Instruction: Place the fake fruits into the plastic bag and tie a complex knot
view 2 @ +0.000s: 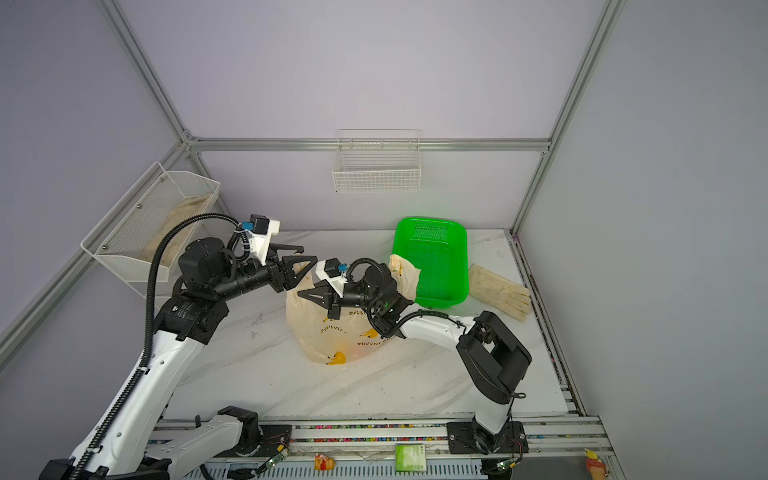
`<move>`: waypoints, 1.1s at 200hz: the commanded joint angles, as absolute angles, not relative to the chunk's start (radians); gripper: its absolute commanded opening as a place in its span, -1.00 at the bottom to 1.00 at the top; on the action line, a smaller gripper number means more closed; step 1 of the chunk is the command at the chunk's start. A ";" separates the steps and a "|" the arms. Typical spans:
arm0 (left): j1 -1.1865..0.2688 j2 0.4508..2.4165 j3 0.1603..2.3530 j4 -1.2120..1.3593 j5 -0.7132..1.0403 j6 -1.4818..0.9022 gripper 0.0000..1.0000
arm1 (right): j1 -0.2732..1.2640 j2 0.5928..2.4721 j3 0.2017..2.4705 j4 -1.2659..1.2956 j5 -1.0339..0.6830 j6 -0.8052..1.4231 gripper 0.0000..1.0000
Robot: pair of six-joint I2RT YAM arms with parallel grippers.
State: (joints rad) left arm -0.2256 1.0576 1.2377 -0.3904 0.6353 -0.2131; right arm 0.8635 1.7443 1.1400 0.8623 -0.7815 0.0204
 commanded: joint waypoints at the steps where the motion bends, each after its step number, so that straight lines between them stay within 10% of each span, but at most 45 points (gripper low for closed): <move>1: -0.219 1.078 1.332 -0.379 0.704 -0.194 0.09 | 0.858 1.712 1.130 0.858 -0.825 -0.002 -1.00; 38: -0.220 1.093 1.324 -0.331 0.705 -0.265 -0.77 | 0.858 1.705 1.142 0.760 -0.768 -0.060 -0.99; 103: -0.221 1.029 1.172 -0.237 0.632 -0.452 -1.00 | 0.956 1.612 1.136 0.707 -0.368 -0.012 0.70; 164: -0.222 1.023 1.146 -0.192 0.653 -0.528 -1.00 | 1.074 1.655 1.164 0.796 -0.059 0.044 0.71; 220: -0.222 1.006 1.139 -0.171 0.623 -0.607 -1.00 | 1.146 1.795 1.180 0.946 0.212 -0.002 0.09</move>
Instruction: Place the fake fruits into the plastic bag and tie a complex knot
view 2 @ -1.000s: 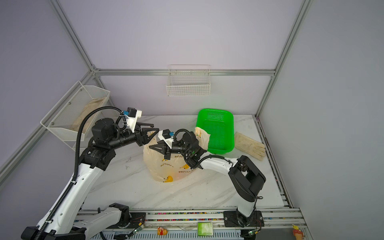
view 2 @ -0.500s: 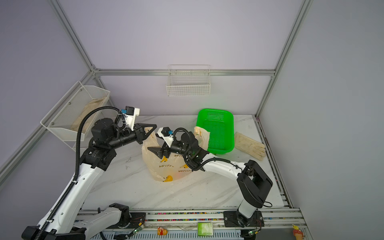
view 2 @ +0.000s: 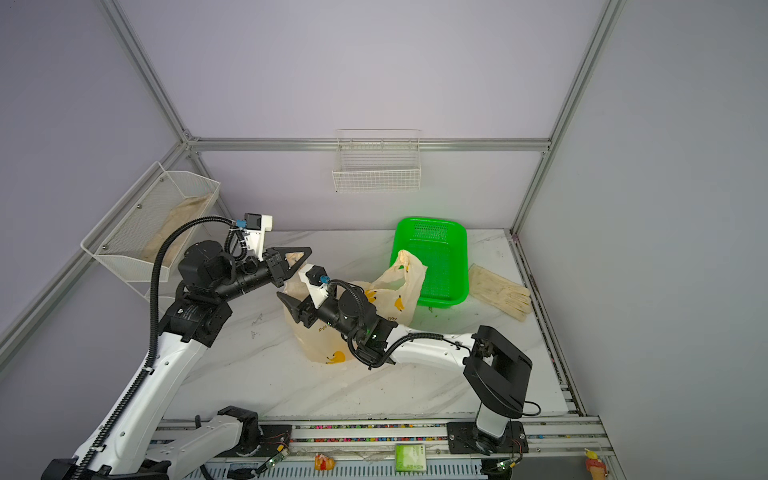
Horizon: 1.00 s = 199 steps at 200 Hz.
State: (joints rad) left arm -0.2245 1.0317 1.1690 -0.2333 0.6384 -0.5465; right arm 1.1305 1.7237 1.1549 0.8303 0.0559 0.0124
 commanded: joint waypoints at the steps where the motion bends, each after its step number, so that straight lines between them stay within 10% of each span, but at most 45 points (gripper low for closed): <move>1: -0.222 1.006 1.138 -0.171 0.622 -0.610 -1.00 | 1.146 1.799 1.179 0.949 0.214 -0.002 0.07; 59: -0.218 1.027 1.160 -0.160 0.577 -0.680 -1.00 | 1.145 1.884 1.045 1.028 0.249 0.015 -0.73; 109: -0.218 1.043 1.164 -0.200 0.580 -0.617 -1.00 | 1.137 1.805 1.019 0.981 0.188 -0.005 -1.00; 171: -0.218 1.046 1.177 -0.226 0.601 -0.581 -1.00 | 1.069 1.716 1.078 0.844 -0.125 -0.007 0.45; 199: -0.218 1.048 1.177 -0.220 0.606 -0.586 -1.00 | 1.069 1.700 1.117 0.827 -0.110 -0.008 0.57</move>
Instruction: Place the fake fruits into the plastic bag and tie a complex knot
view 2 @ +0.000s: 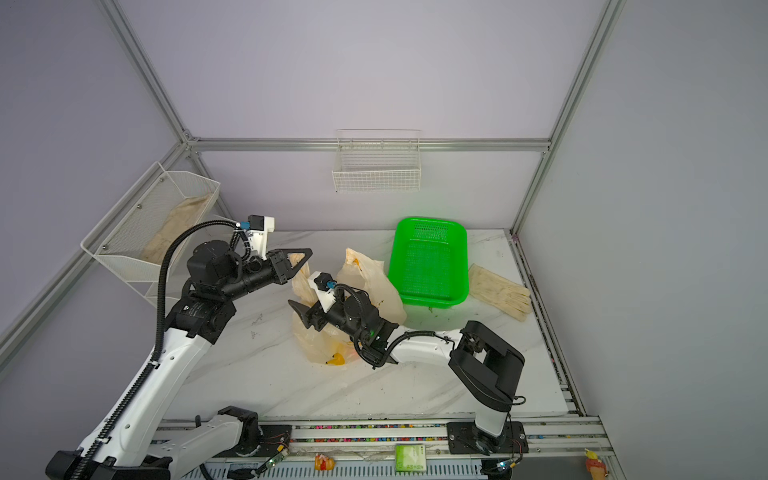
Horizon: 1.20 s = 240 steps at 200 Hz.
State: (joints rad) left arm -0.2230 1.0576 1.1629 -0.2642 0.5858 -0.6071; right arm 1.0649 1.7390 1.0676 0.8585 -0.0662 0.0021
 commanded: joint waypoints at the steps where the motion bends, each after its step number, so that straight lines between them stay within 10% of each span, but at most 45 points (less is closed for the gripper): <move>1: -0.218 1.048 1.177 -0.220 0.606 -0.586 -1.00 | 1.069 1.701 1.119 0.826 -0.109 -0.007 0.57; 67: -0.216 1.031 1.210 -0.214 0.564 -0.583 -1.00 | 1.053 1.764 1.087 0.862 -0.071 0.004 -0.53; 102: -0.216 1.035 1.206 -0.214 0.528 -0.573 -1.00 | 1.052 1.791 1.000 0.919 -0.113 0.040 -0.74; 154: -0.216 1.028 1.190 -0.202 0.546 -0.586 -1.00 | 1.051 1.807 1.025 0.878 -0.121 0.022 -0.59; 203: -0.216 1.022 1.184 -0.205 0.581 -0.603 -1.00 | 0.973 1.741 1.085 0.787 -0.339 -0.051 0.66; 240: -0.216 1.020 1.176 -0.195 0.592 -0.613 -1.00 | 0.954 1.766 1.202 0.672 -0.495 -0.143 0.85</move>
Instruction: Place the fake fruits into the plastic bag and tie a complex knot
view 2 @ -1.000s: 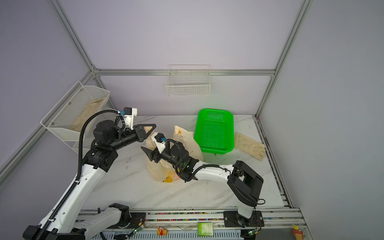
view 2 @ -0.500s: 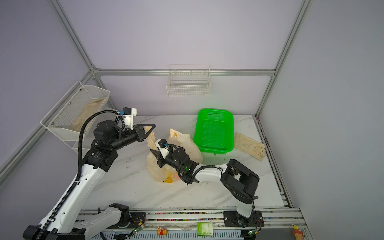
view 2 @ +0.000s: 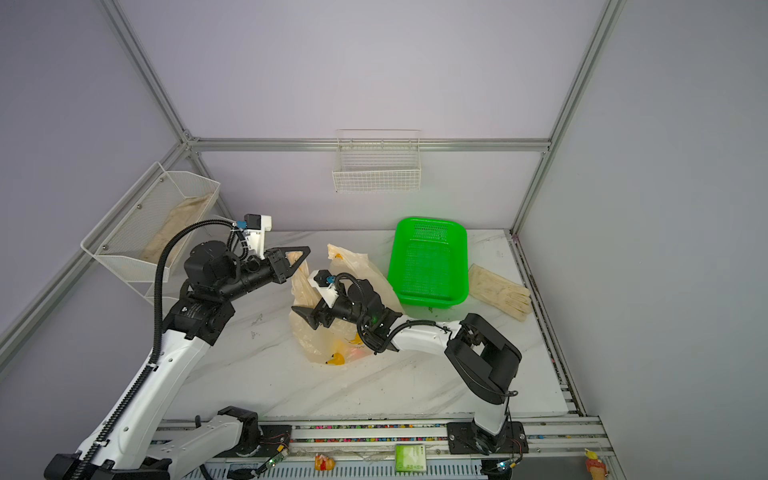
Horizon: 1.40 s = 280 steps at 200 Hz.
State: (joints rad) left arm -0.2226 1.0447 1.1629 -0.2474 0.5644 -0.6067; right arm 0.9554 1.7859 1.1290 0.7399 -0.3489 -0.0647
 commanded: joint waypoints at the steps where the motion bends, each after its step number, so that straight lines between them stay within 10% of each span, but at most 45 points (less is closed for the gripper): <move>1: -0.216 1.020 1.175 -0.196 0.592 -0.613 -1.00 | 0.954 1.766 1.204 0.671 -0.496 -0.143 0.85; 32: -0.216 1.022 1.179 -0.198 0.598 -0.613 -1.00 | 0.952 1.806 1.264 0.670 -0.567 -0.159 0.79; 91: -0.211 1.005 1.179 -0.182 0.524 -0.632 -1.00 | 0.931 1.876 1.125 0.919 -0.730 0.021 -0.50; 179: -0.187 1.017 1.160 -0.165 0.499 -0.627 -1.00 | 0.930 1.852 1.053 0.809 -0.492 0.005 -0.94; 193: -0.187 1.036 1.168 -0.172 0.516 -0.613 -1.00 | 0.930 1.830 1.074 0.752 -0.447 0.000 -0.82; 233: -0.187 1.064 1.185 -0.200 0.522 -0.570 -1.00 | 0.930 1.670 1.113 0.523 -0.322 -0.051 0.35; 280: -0.185 1.073 1.208 -0.229 0.505 -0.539 -1.00 | 0.930 1.491 1.185 0.100 -0.270 -0.170 0.61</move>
State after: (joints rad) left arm -0.1921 1.0706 1.1629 -0.2493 0.5152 -0.5816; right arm 0.9264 1.5784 1.1301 0.3759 -0.3168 -0.0875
